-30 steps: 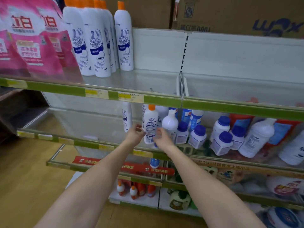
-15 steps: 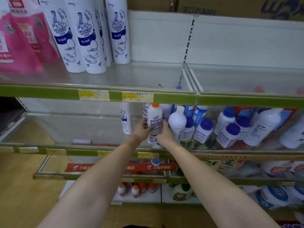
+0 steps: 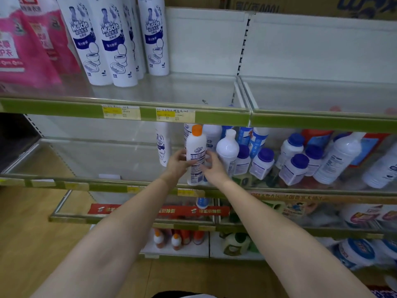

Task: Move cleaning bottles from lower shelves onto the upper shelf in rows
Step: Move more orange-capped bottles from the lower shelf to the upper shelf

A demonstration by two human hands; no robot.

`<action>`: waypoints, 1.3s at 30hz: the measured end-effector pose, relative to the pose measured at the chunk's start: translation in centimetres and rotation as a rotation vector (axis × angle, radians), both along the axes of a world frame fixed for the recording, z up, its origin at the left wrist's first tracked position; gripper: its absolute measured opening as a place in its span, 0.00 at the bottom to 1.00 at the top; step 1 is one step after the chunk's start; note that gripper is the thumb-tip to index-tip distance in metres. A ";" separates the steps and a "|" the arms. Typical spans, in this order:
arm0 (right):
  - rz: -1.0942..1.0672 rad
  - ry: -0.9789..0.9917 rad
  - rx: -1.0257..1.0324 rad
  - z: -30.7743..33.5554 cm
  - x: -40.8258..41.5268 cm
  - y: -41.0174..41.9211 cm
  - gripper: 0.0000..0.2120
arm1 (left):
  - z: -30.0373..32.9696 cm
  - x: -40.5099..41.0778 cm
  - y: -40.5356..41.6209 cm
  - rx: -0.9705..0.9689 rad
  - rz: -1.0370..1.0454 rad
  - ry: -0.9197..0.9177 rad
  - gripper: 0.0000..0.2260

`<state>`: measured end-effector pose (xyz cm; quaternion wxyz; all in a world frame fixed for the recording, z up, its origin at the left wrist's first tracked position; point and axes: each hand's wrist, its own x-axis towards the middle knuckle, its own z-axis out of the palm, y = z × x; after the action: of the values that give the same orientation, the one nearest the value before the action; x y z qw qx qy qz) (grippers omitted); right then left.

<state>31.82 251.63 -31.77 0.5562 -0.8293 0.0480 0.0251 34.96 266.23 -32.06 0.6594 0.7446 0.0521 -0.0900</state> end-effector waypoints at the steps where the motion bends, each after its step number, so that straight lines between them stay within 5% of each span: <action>1: 0.001 0.001 0.017 0.2 -0.4 -0.2 0.23 | 0.4 -0.3 0.2 0.001 -0.016 -0.004 0.15; 10: 0.095 0.131 0.011 1.6 -4.3 -3.7 0.20 | 2.2 -6.2 -1.4 -0.020 -0.027 0.086 0.16; 17: 0.145 0.212 0.067 -1.1 -10.4 -9.2 0.12 | -1.4 -13.9 -7.3 -0.070 0.007 0.179 0.15; 22: 0.147 0.213 0.021 -3.9 -14.9 -13.2 0.16 | -3.9 -18.8 -11.8 -0.127 0.030 0.263 0.14; 39: -0.049 0.359 0.105 -10.0 -22.1 -24.8 0.12 | -9.2 -25.1 -25.0 -0.192 0.049 0.483 0.13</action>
<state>9.75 226.83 -41.73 0.5815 -0.7800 0.1653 0.1614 9.86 241.22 -41.31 0.6973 0.6341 0.2173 -0.2538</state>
